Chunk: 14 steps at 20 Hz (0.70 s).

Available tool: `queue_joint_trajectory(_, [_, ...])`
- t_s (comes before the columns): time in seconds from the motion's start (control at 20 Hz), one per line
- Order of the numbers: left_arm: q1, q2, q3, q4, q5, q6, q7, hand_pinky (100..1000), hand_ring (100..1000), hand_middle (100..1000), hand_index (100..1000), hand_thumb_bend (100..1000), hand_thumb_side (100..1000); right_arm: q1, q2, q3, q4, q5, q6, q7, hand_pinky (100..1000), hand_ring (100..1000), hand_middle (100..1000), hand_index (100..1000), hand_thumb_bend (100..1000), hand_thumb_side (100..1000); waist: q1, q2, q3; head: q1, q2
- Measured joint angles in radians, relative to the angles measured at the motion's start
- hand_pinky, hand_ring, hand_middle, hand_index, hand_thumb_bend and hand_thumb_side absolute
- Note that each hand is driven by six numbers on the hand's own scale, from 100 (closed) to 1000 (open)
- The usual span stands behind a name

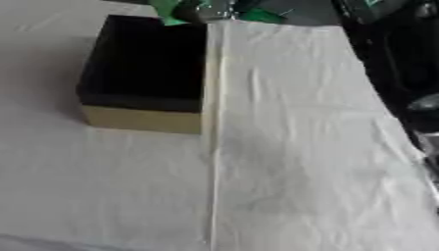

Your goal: Pick up objects on the table and place them in the box.

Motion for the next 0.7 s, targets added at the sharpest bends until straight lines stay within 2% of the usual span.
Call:
queue_joint_trajectory(0.3, [-0.017,-0.004,0.0,0.0,0.006,-0.002,-0.004,602,618,641,743,290,1000,-0.006,0.06,0.026,0.082,0.036,-0.015,0.015,749,591,457,630,100,608,-0.01,0.007,0.017,-0.031,-0.001])
queue_joint_trajectory(0.7, [-0.032,-0.012,0.0,0.0,0.011,-0.005,-0.005,603,619,642,743,289,1000,0.022,0.096,0.064,0.146,0.08,-0.034,0.034,747,592,459,632,100,637,-0.014,0.013,0.029,-0.04,-0.009])
